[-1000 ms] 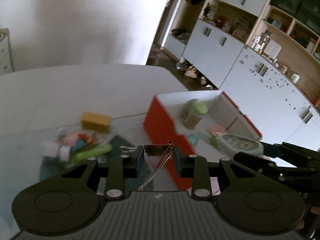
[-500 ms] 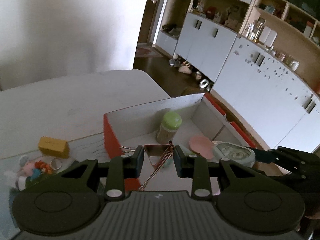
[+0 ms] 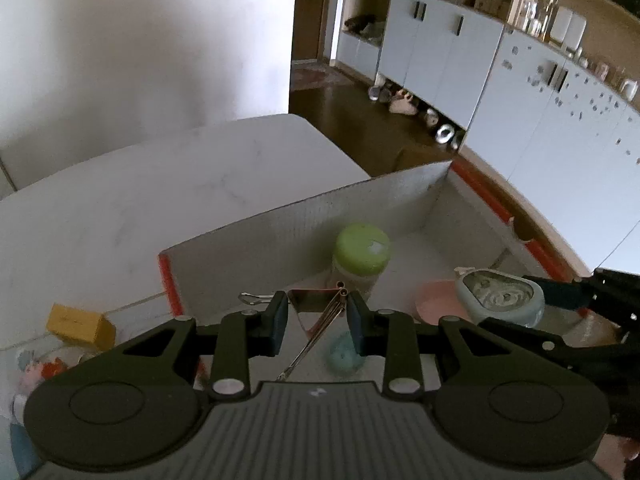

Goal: Organize rigid objects
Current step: 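Lower the clip and tape dispenser into the box and open both tools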

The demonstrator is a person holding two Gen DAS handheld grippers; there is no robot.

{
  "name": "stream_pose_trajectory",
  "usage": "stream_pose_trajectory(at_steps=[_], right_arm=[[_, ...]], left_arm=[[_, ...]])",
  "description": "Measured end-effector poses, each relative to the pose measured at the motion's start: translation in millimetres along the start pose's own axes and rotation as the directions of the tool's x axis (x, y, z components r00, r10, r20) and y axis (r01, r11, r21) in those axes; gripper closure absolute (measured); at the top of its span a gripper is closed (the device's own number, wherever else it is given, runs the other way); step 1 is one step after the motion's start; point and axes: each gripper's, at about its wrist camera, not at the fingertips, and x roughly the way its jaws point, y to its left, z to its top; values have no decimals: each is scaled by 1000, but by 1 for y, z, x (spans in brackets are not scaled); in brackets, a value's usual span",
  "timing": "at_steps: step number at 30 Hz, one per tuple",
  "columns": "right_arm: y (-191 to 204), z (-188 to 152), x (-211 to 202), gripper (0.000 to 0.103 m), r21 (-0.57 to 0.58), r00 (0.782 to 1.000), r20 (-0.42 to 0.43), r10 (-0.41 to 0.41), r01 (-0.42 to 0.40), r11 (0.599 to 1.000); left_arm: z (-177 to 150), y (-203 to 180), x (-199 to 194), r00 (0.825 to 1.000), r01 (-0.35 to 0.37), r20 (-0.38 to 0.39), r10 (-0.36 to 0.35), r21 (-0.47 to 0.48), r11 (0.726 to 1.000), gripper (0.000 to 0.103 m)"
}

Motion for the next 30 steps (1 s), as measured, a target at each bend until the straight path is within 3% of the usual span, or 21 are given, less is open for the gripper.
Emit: stream_pose_trajectory(at_steps=[13,30], right_arm=[[-11,9,46,50,-72,995,-95,14,-21,997],[-6,8,63,50,-100,970,-241,17,-42,994]], left_arm=[[16,-8,61,990,-92,-103,94,24,995,72],[21,-16,75,981,-115,-156,118,29,993,72]])
